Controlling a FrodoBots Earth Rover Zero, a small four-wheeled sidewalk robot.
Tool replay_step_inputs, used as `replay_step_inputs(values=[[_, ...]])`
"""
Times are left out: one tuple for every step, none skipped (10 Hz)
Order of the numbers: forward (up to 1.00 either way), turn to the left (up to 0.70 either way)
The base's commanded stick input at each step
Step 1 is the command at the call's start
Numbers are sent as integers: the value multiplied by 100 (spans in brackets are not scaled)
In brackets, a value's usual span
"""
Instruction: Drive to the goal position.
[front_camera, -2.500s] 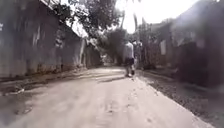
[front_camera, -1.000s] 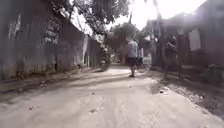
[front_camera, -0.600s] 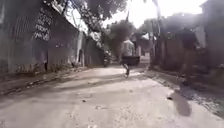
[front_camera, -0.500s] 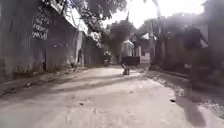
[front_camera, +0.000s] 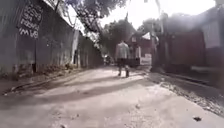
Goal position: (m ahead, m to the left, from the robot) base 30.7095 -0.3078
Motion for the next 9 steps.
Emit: replay_step_inputs(values=[[100, 0], [100, 0], [100, 0], [100, 0], [100, 0], [100, 0], [100, 0], [100, 0], [100, 0]])
